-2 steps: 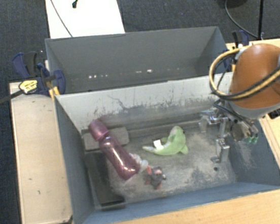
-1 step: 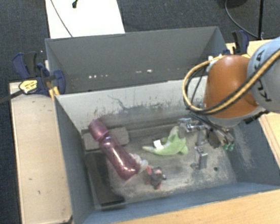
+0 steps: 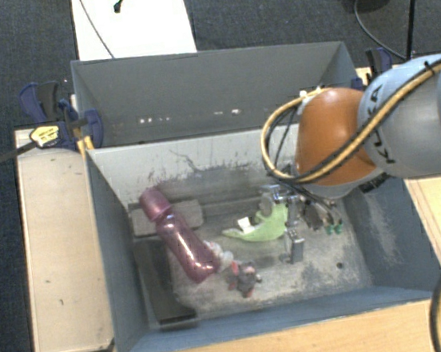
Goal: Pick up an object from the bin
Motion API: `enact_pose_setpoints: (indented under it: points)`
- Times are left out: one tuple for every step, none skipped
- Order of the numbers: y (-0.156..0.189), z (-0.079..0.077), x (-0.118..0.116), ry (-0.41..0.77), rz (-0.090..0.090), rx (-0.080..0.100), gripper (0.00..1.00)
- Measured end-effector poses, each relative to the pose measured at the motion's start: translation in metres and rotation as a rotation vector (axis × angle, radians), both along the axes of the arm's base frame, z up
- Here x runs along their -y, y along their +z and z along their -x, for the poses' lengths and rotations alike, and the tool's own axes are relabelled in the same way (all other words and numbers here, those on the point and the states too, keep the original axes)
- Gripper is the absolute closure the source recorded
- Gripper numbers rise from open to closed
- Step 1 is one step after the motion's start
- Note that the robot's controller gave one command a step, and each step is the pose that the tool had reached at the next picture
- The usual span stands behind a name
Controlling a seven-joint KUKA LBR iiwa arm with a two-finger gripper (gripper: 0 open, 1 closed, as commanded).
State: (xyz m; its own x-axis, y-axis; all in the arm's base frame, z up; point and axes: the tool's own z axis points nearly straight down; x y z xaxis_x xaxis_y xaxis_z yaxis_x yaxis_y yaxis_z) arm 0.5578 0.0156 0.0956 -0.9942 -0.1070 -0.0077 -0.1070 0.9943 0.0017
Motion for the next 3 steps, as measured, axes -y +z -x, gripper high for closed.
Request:
enact_pose_setpoints:
  points:
    - [-0.017,-0.009,-0.001,-0.004,0.002,0.003,0.0]
    - [-0.011,0.003,0.009,0.11,0.0,0.0,1.0]
    - [-0.011,0.003,0.009,0.111,0.0,0.0,1.0]
